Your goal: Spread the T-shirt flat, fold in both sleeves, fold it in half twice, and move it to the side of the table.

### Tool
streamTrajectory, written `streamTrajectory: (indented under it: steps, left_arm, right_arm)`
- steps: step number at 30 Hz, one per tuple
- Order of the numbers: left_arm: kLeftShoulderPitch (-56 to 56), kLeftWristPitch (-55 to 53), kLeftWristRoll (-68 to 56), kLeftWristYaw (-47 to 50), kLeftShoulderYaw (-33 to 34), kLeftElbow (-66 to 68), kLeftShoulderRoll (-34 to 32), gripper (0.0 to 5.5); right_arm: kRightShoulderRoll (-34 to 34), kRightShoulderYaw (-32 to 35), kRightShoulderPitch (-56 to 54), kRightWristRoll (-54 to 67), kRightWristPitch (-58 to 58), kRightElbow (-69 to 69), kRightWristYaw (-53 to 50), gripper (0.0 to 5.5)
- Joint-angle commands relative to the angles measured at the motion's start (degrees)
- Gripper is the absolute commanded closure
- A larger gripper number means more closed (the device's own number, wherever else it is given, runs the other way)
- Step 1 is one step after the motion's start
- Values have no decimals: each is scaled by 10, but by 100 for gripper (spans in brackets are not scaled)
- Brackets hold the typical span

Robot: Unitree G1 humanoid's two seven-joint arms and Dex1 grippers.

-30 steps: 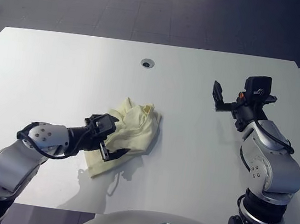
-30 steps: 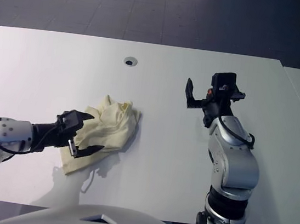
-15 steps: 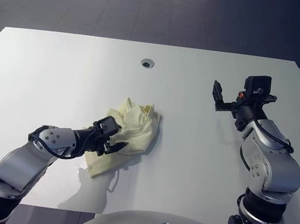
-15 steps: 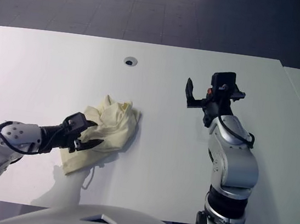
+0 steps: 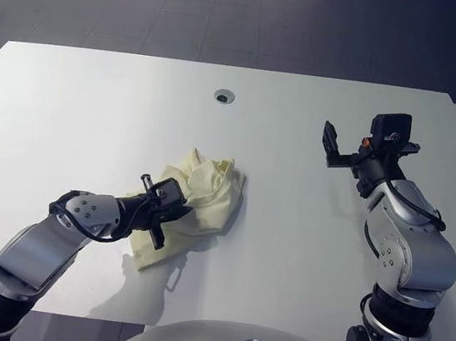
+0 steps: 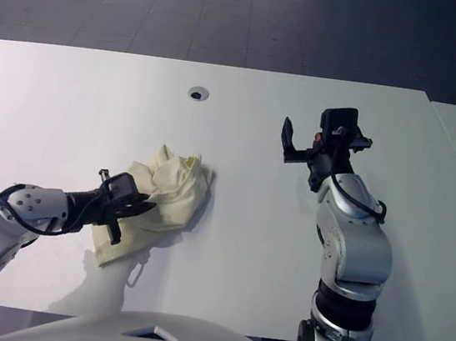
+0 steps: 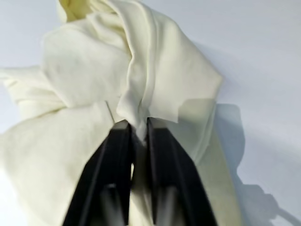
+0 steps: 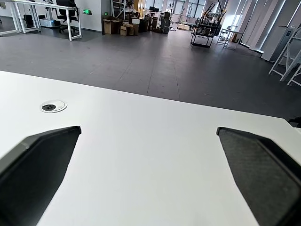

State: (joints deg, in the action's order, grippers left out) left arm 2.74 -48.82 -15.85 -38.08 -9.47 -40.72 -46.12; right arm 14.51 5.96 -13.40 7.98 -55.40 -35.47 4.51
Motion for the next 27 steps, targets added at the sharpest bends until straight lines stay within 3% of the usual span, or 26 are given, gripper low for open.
streamTrajectory:
  steps: [1, 6, 10, 13, 18, 23, 27]
  left_arm:
    - [-12, 5, 2, -21, 2, -13, -30, 548]
    - [-6, 18, -9, -80, 1, -64, -92, 548]
    - [-13, 31, -13, -115, 8, -83, -126, 548]
    - [-18, 41, -12, -130, 4, -89, -143, 548]
    - [-2, 48, -10, -148, -4, -110, -168, 548]
    - [-1, 60, -5, -174, -18, -124, -199, 548]
    - [-6, 65, -6, -187, -25, -132, -209, 548]
  right_arm:
    - [18, -5, -10, 8, 1, 18, 25, 10]
    - [119, -58, -66, 88, -54, 98, 197, 10]
    - [219, -145, -137, 65, 50, 183, 343, 10]
    - [256, -208, -184, 43, 151, 217, 450, 10]
    - [263, -304, -246, -18, 322, 267, 582, 10]
    - [246, -348, -270, -95, 451, 333, 603, 10]
    - [228, -352, -265, -119, 490, 354, 600, 10]
